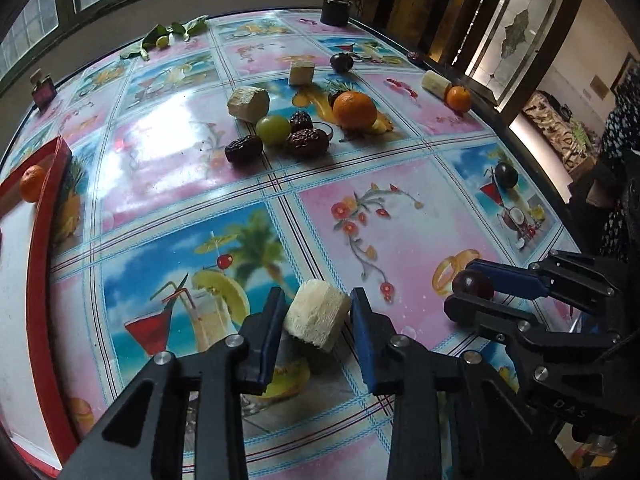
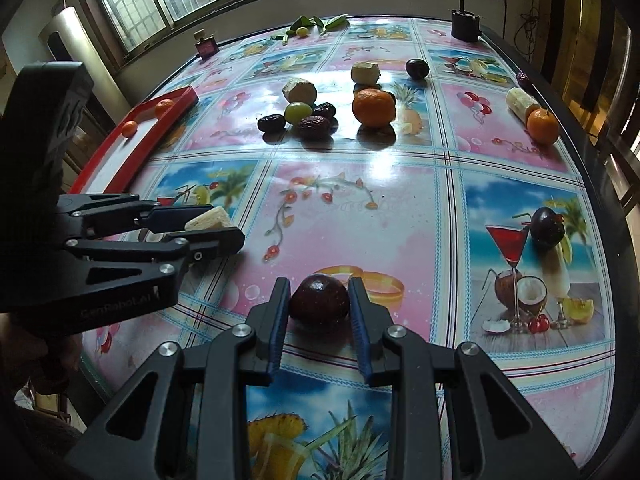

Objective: Organize fruits

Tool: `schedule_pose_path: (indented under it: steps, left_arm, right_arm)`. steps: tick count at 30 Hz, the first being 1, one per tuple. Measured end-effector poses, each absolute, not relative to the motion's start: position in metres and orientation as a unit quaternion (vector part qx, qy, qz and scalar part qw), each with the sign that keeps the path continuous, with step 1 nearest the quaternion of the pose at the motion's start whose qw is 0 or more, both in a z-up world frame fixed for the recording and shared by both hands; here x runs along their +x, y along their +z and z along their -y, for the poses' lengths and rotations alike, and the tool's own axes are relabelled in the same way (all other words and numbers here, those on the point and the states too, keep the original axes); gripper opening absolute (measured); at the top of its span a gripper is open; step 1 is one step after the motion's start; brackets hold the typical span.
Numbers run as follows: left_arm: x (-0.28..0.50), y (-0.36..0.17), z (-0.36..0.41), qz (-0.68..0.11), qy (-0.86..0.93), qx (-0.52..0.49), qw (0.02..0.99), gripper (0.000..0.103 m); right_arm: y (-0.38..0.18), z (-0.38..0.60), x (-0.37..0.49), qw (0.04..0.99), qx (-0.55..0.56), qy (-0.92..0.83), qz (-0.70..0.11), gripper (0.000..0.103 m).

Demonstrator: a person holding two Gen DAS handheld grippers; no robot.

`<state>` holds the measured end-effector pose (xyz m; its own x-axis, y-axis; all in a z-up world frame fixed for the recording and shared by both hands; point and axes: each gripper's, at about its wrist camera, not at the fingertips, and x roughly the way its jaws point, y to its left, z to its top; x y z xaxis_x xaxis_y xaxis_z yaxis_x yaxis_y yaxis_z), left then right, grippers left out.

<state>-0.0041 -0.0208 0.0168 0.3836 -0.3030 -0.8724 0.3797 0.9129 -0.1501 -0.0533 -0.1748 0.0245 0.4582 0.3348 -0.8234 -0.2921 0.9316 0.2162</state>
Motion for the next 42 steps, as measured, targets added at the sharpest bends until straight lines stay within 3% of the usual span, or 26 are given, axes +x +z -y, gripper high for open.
schedule_pose_path:
  steps: [16, 26, 42]
  left_arm:
    - [-0.027, 0.038, -0.009, -0.488, -0.182, 0.012, 0.854, 0.033]
    - [-0.026, 0.061, -0.056, -0.464, -0.161, -0.022, 0.871, 0.033]
    - [0.017, 0.065, -0.235, -0.454, 0.003, -0.08, 0.887, 0.033]
  right_arm:
    - [0.031, 0.153, -0.055, 0.854, -0.001, 0.199, -0.481, 0.031]
    - [0.051, 0.091, -0.045, 0.85, -0.035, 0.239, -0.468, 0.031]
    - [0.076, -0.087, 0.016, 0.825, -0.085, 0.345, -0.439, 0.031]
